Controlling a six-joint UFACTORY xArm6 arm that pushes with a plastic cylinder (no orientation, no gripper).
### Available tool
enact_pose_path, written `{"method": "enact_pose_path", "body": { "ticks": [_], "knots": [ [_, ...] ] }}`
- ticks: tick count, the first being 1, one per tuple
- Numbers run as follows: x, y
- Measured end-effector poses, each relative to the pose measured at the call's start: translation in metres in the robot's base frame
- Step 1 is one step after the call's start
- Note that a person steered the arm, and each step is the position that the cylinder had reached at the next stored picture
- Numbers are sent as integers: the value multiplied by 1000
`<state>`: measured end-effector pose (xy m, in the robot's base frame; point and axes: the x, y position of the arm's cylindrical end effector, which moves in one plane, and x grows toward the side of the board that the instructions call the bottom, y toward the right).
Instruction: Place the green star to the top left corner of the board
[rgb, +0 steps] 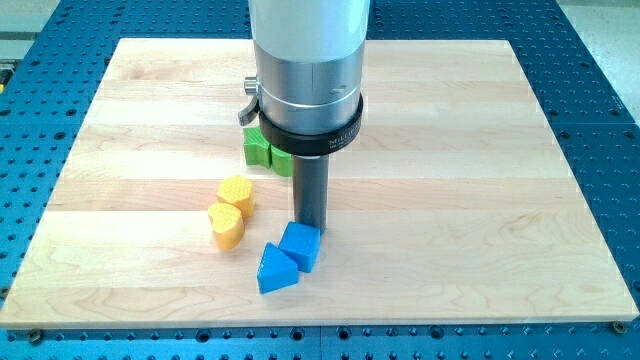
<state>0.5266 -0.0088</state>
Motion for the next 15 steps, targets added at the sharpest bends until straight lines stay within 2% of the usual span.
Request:
{"method": "enact_pose_path", "body": {
  "ticks": [1, 2, 3, 4, 5, 6, 7, 8, 9, 10, 12, 13, 14, 15],
  "knots": [
    [-28, 14],
    [-65, 1],
    [-95, -37],
    [-100, -71],
    [-129, -120],
    [-206, -162],
    [-223, -176],
    [-215, -129],
    [-253, -135],
    [-256, -180],
    [-261, -146],
    [-278, -183],
    [-276, -211],
    [-268, -135]
  ]
}}
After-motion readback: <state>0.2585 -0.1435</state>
